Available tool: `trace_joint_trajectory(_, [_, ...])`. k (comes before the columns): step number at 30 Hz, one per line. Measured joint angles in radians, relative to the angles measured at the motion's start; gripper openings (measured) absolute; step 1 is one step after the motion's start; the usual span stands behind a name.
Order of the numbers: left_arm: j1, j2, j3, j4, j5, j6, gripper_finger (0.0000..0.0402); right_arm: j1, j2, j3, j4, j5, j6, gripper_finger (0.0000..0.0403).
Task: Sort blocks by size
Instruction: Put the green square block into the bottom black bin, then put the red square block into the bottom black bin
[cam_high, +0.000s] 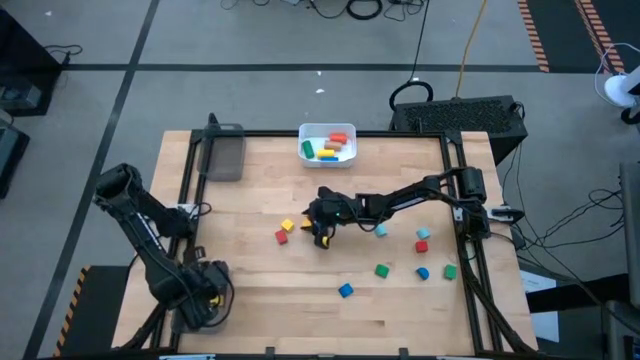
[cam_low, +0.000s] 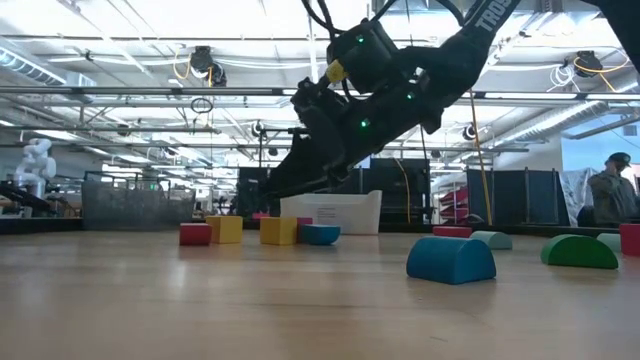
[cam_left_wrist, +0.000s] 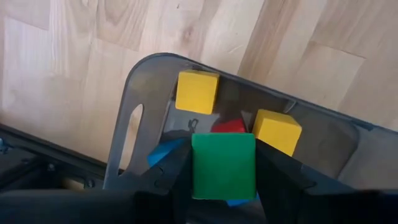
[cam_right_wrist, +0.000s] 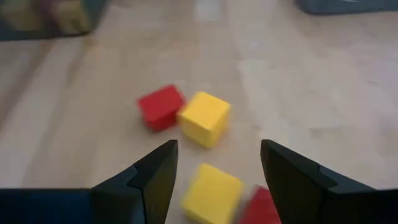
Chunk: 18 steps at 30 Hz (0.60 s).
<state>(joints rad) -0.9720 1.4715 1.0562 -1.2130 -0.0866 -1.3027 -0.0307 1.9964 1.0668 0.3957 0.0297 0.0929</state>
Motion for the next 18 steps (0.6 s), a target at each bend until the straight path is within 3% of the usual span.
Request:
trace_joint_trajectory(6, [-0.014, 0.000, -0.007, 0.003, -0.014, -0.028, 0.0148, -0.006, 0.000, 0.000, -0.052, 0.145, 0.007, 0.0217])
trace_joint_trajectory(11, [-0.027, 0.001, -0.036, 0.043, -0.019, -0.055, 0.0154, -0.019, 0.000, 0.000, -0.096, 0.154, 0.052, 0.0217])
trace_joint_trajectory(18, [-0.026, 0.001, -0.036, 0.049, 0.017, -0.081, 0.0217, -0.022, -0.005, 0.003, -0.205, 0.150, 0.107, 0.0217])
